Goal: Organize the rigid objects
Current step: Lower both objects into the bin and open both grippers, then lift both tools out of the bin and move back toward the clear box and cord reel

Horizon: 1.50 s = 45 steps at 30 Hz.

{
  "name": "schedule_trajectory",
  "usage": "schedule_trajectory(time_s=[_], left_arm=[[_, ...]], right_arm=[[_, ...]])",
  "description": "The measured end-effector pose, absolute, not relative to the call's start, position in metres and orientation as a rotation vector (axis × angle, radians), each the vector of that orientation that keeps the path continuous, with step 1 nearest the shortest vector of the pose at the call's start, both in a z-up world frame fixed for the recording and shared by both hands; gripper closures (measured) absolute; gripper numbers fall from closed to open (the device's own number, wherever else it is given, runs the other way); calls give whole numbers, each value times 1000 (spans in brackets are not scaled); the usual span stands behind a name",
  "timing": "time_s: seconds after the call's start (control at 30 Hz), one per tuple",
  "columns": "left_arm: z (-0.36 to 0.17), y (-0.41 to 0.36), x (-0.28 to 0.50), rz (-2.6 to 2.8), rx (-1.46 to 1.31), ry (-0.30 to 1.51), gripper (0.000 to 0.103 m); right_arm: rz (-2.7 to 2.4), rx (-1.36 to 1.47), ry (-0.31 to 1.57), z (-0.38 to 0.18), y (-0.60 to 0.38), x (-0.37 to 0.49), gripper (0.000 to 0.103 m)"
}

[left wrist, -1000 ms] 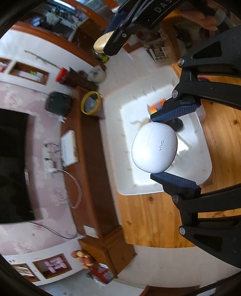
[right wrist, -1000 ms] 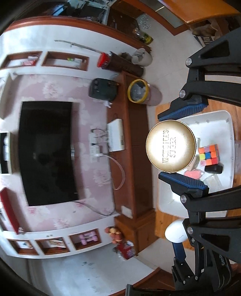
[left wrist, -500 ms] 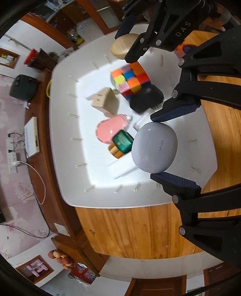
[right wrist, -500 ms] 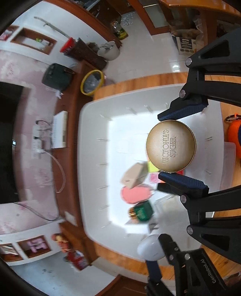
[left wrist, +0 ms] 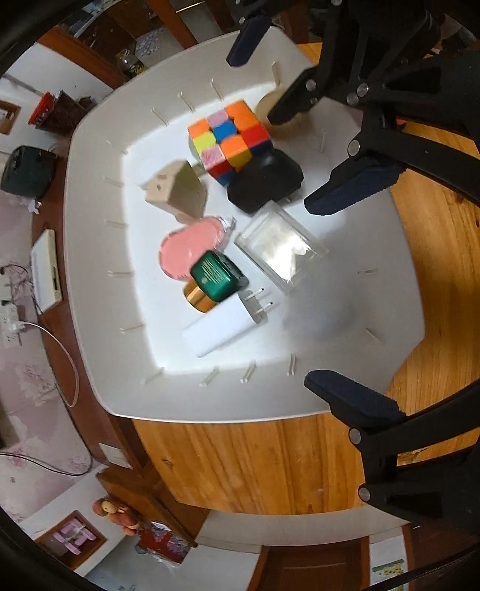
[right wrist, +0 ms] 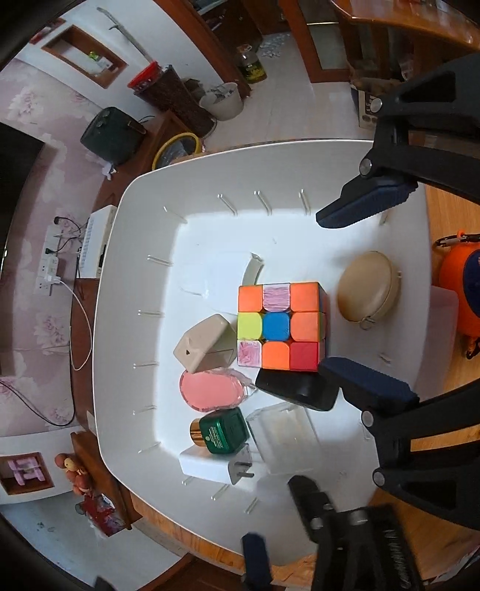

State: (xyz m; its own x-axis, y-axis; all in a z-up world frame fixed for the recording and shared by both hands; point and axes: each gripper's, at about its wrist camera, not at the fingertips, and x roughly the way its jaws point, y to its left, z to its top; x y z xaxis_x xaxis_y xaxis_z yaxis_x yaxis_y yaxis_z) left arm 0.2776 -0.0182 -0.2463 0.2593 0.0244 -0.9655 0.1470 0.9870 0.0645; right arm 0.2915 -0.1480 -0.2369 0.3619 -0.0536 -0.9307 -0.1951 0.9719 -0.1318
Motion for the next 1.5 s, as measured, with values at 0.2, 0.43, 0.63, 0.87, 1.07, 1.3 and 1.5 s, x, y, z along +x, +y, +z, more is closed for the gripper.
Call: schedule_trajectory(time_s=[0.2, 0.43, 0.63, 0.87, 1.07, 1.3, 1.5], left_arm=[[-224, -22, 267, -101, 190, 1247, 15], [-198, -16, 246, -119, 184, 1196, 15], [-179, -8, 223, -143, 169, 1168, 15], [-158, 4, 193, -172, 163, 1131, 15], [-143, 15, 171, -187, 152, 1091, 15], [-136, 27, 153, -193, 141, 1062, 15], [-136, 31, 138, -221, 133, 1050, 15]], right_arm=[[76, -227, 1165, -224, -148, 278, 30], [73, -196, 1102, -199, -145, 258, 30], [66, -168, 1049, -177, -141, 235, 30], [54, -134, 999, -156, -136, 204, 30], [44, -123, 974, -140, -129, 178, 30], [8, -128, 920, -118, -133, 148, 30], [-41, -97, 897, -108, -147, 124, 30]])
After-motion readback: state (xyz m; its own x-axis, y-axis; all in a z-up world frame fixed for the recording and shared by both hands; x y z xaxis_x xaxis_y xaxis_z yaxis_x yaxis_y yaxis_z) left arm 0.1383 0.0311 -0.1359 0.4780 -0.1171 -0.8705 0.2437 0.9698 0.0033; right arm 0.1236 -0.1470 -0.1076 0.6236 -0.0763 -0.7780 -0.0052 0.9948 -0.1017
